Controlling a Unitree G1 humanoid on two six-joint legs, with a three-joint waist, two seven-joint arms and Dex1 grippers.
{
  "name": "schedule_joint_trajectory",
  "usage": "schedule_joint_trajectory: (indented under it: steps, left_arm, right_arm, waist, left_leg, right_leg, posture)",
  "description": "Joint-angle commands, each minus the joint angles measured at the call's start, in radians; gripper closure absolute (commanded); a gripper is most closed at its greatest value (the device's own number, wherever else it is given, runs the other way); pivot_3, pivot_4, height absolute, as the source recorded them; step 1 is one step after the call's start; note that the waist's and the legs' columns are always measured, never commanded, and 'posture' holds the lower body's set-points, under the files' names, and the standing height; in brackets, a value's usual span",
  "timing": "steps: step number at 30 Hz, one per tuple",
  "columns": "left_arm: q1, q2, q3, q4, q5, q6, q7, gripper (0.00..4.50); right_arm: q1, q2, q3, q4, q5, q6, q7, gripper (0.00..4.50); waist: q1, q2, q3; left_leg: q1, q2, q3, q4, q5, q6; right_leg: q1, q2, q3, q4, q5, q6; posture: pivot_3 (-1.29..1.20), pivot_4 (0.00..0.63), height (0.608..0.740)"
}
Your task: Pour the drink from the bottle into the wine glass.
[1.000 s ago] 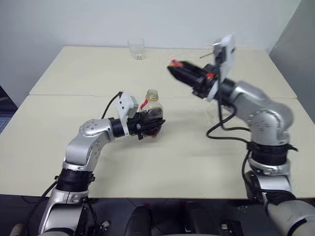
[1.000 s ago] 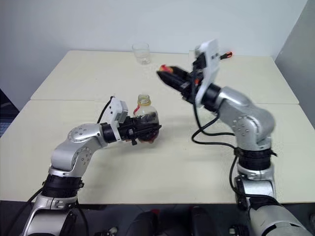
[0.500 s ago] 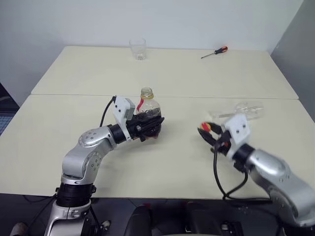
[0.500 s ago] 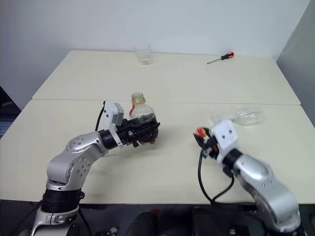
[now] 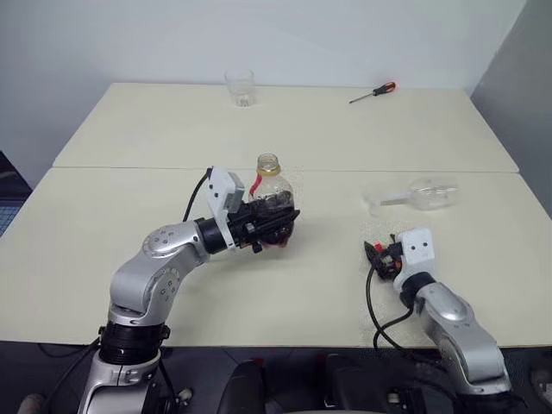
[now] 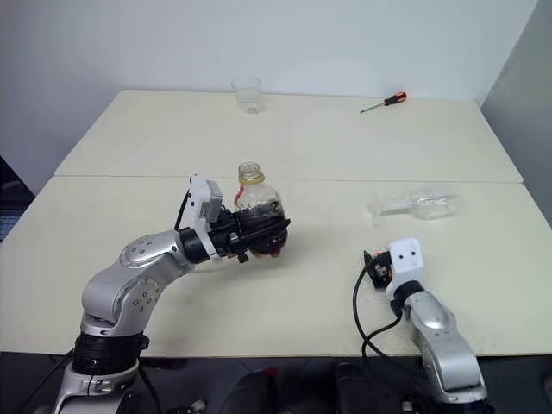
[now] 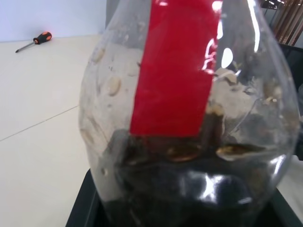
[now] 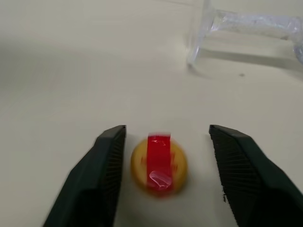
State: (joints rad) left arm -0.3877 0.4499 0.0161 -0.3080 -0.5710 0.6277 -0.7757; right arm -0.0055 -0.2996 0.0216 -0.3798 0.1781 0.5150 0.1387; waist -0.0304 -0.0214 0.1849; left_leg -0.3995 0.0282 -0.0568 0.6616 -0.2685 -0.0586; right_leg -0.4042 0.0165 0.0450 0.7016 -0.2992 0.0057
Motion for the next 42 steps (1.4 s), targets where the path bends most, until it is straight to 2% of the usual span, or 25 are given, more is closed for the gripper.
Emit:
schedule_joint_trajectory:
  steps: [1,6,11,16,24,28,35,42]
  left_arm:
    - [-0.021,0.01,0.016,-0.032,-0.018,-0.013,-0.001,2.51]
    - [-0.016,0.02,0.058,-0.026,-0.031,0.005,0.032,2.51]
    - [0.009,0.022,0.11,-0.032,-0.034,0.028,0.106,2.51]
    - [-0.01,0.013,0.173,0.042,0.02,-0.003,0.226,2.51]
    - [-0.175,0.072,0.248,0.432,0.249,-0.301,0.4,2.51]
    - [-0.247,0.11,0.275,0.65,0.309,-0.471,0.419,2.51]
    - [-0.317,0.096,0.311,0.949,0.338,-0.716,0.46,2.51]
    - [-0.36,0.058,0.336,1.154,0.305,-0.842,0.416,2.51]
  right_arm:
    - [-0.012,-0.004,-0.041,-0.038,0.014,0.012,0.017,0.02]
    - [0.01,-0.027,-0.066,-0.193,0.077,0.119,0.063,0.02]
    - [0.018,-0.078,-0.114,-0.435,0.219,0.29,0.108,0.02]
    - [-0.102,-0.187,-0.125,-0.54,0.357,0.378,0.215,0.02]
    - [-0.428,-0.172,-0.007,-0.42,0.464,0.418,0.277,0.02]
    - [-0.529,-0.137,0.074,-0.328,0.438,0.4,0.29,0.02]
    - [-0.545,-0.097,0.18,-0.191,0.325,0.279,0.311,0.02]
    - [-0.542,-0.057,0.198,-0.167,0.281,0.265,0.289,0.02]
  waist:
    - [0.0,0.0,0.0]
    - [0.001,0.0,0.0]
    - [0.0,0.0,0.0]
    - [-0.001,0.0,0.0]
    - [-0.001,0.0,0.0]
    - [0.0,0.0,0.0]
    - [0.004,-0.001,0.0]
    - [0.003,-0.003,-0.001]
  left_leg:
    - [0.0,0.0,0.0,0.0,0.0,0.0]
    - [0.0,0.001,0.0,0.0,0.0,0.0]
    - [0.0,0.001,-0.001,0.0,0.0,0.0]
    - [0.0,0.0,-0.001,0.001,0.0,0.0]
    - [0.0,0.0,-0.003,0.001,0.0,0.0]
    - [-0.001,0.0,-0.002,0.0,0.0,0.0]
    - [-0.004,0.0,-0.002,0.001,0.0,0.001]
    - [-0.004,0.0,-0.002,0.002,0.0,0.001]
  right_leg:
    - [0.0,0.0,0.0,0.0,0.0,0.0]
    - [0.0,0.0,0.0,0.0,0.0,0.0]
    - [0.0,0.0,-0.001,0.001,0.0,0.0]
    - [0.0,0.0,-0.001,0.001,0.0,0.0]
    - [0.0,0.0,-0.003,0.001,0.001,-0.001]
    - [-0.001,-0.001,-0.003,0.0,0.001,-0.001]
    - [-0.001,-0.006,-0.005,-0.003,0.002,0.0]
    - [-0.001,-0.006,-0.007,-0.002,0.003,0.002]
  posture:
    - [0.0,0.15,0.74]
    - [0.0,0.15,0.74]
    - [0.0,0.15,0.74]
    - [0.0,0.15,0.74]
    - [0.0,0.15,0.74]
    - [0.0,0.15,0.74]
    - [0.0,0.15,0.74]
    - [0.0,0.15,0.74]
